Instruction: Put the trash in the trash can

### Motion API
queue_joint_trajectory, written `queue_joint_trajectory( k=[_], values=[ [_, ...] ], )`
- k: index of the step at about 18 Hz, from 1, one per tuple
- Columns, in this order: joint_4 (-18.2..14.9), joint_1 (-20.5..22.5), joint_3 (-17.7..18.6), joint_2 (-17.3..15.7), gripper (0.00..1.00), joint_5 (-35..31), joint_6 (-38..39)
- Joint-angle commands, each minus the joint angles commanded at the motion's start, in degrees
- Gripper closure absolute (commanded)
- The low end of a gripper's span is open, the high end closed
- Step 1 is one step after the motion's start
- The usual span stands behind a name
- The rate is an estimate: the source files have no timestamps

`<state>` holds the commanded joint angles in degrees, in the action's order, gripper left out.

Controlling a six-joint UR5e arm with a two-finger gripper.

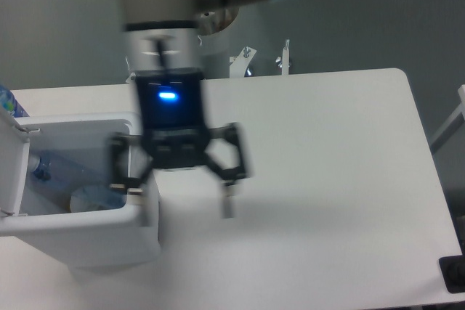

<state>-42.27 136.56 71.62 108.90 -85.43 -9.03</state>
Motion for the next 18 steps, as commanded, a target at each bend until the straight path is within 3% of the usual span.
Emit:
queue_joint_trajectory(
  k=[5, 11, 15, 18],
  values=[
    [-0.87, 6.34, 6.24, -1.05, 0.00, -2.45, -16.08],
    [-7.46, 10.82, 10.55, -4.65, 0.00, -10.98, -34.54],
    [-14.31, 13.54, 11.34, -7.64, 0.00, -12.65, -42.63],
    [-16.70, 15.66, 13.01, -10.28, 0.00, -14.06, -49.57]
  ],
)
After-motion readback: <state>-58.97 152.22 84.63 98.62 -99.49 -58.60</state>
